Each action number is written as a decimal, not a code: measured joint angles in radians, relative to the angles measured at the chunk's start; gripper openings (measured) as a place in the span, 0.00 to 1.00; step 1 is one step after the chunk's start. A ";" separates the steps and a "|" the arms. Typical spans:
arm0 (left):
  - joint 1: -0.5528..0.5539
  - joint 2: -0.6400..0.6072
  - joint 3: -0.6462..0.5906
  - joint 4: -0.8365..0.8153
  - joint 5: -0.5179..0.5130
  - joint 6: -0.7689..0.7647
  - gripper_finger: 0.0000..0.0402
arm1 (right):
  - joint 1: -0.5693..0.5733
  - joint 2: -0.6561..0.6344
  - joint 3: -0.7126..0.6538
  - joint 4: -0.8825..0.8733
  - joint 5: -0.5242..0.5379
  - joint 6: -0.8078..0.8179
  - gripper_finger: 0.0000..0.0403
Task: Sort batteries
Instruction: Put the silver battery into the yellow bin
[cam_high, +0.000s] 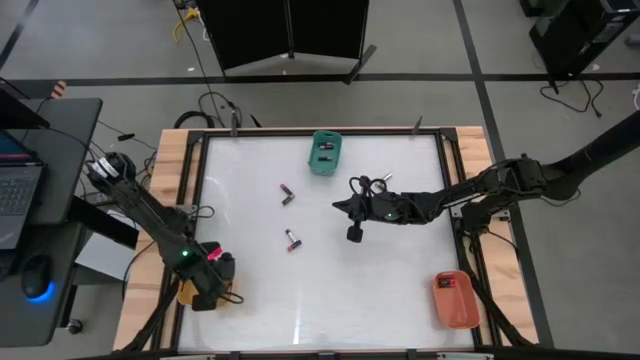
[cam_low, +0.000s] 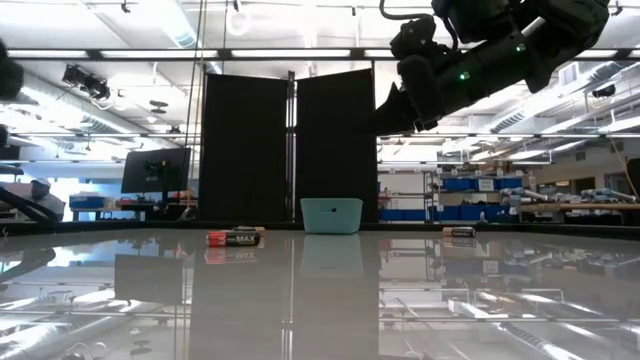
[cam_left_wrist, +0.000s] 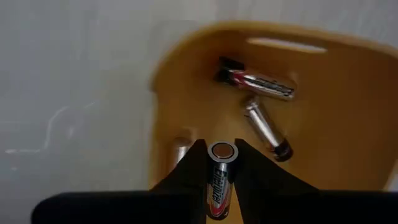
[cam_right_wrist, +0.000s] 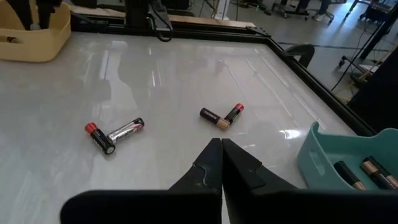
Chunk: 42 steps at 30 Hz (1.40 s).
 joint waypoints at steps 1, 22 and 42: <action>-0.001 0.000 -0.013 0.022 0.009 -0.003 0.13 | 0.000 0.000 0.000 0.000 0.000 0.001 0.02; 0.000 0.000 -0.053 0.054 0.050 -0.021 0.13 | 0.000 0.000 0.000 -0.008 0.000 0.003 0.03; 0.000 0.000 -0.104 0.185 0.086 -0.111 0.33 | -0.020 0.000 0.000 -0.015 0.000 0.001 0.03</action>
